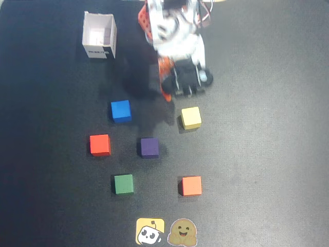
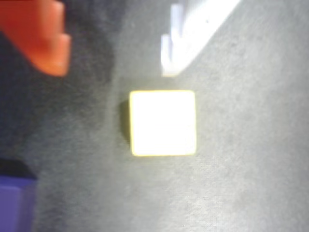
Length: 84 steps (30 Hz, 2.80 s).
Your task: Put the yellow cube on top of the blue cube.
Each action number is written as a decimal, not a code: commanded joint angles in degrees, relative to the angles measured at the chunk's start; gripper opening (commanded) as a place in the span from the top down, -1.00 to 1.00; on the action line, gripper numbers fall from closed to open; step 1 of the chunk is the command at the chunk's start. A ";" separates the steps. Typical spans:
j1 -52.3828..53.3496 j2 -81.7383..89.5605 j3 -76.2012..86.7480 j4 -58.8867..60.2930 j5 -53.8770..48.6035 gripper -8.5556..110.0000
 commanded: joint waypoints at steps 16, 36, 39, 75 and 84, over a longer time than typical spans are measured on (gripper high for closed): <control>-7.03 -26.81 -7.65 -14.85 2.64 0.44; -7.38 -36.39 -1.05 -23.73 4.57 0.45; -7.47 -37.44 -1.05 -23.82 4.57 0.45; 4.66 -25.66 -13.54 0.79 6.59 0.76; 21.01 -21.80 -14.77 8.61 2.29 0.76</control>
